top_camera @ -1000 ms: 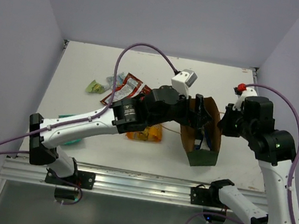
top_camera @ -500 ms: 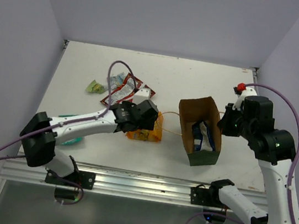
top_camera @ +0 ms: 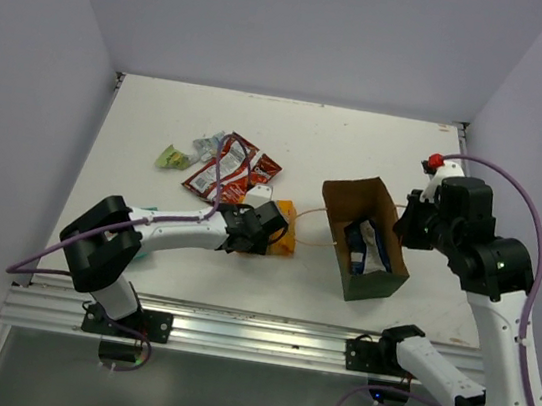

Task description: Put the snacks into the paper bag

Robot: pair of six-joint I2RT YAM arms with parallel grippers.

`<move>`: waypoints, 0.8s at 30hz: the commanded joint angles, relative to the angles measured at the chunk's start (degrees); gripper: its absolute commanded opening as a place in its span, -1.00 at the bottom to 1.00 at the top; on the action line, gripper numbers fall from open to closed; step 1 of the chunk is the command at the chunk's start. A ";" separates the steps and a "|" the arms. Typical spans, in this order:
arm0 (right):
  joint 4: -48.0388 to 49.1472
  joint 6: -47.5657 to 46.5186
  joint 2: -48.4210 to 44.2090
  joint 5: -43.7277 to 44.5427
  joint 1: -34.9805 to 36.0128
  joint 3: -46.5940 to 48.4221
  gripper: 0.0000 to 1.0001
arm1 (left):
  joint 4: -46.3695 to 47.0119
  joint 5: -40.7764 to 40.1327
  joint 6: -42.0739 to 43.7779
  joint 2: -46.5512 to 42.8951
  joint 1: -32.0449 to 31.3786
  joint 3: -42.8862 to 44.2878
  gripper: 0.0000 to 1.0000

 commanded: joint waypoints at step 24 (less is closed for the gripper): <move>3.47 0.70 -1.53 4.21 0.17 -3.45 -1.00 | 0.70 13.94 17.68 -8.71 -9.33 46.87 -1.00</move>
